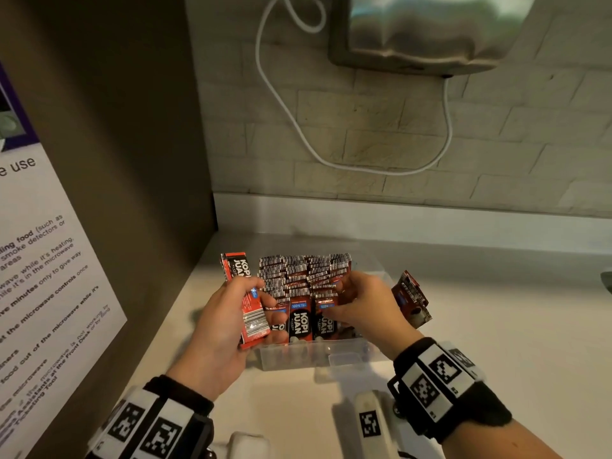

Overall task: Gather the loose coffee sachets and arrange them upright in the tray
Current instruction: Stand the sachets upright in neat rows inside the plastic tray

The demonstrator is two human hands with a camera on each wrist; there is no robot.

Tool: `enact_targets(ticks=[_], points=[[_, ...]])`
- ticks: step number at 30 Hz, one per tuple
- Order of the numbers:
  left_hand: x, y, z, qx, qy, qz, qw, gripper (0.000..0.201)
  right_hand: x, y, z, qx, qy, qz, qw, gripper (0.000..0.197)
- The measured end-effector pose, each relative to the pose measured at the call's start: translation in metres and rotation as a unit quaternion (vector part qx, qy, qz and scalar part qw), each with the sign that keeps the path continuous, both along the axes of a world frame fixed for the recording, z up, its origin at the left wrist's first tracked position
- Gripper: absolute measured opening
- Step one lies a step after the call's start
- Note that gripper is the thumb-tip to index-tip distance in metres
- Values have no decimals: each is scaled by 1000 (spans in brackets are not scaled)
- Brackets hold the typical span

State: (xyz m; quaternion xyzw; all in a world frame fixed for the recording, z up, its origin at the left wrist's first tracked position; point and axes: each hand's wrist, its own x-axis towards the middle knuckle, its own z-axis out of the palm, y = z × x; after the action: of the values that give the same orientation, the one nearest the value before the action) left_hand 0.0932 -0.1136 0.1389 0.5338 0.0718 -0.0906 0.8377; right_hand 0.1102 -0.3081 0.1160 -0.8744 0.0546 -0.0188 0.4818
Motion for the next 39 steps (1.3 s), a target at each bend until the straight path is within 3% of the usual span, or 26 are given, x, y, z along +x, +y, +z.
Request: enact_targets(ticks=[5,9,14,16,19,25,29,35,39], points=[[-2,-2,2,1,1,-5,1000,14,2,1,-1,-19,-9,-1,1000,23],[-1,0,2,2,1,-2,1000,15,-2,-5,7,-24,-17,-29,999,5],[-5,-2,3,2,3,-3,1000,14,6,-20,17,-39,-38,-105,993,12],[-6,-5,4,4,5,-5,1000,13,13,-23,18,-64,-21,-115,991,23],[-7,-9,4,8,8,-11,1000,13,22,-18,18,-145,66,-60,985,46],[-11,-9,8,8,3,-19,1000,13,25,-13,16,-208,134,3,969,62],[-10,-6,8,4,6,-17,1000,12,23,-16,17,-248,118,6,962,71],[-11,-9,7,3,11,-20,1000,12,16,-20,16,-262,30,0,964,64],[-11,-10,7,7,11,-21,1000,12,13,-19,13,-258,-21,6,966,69]])
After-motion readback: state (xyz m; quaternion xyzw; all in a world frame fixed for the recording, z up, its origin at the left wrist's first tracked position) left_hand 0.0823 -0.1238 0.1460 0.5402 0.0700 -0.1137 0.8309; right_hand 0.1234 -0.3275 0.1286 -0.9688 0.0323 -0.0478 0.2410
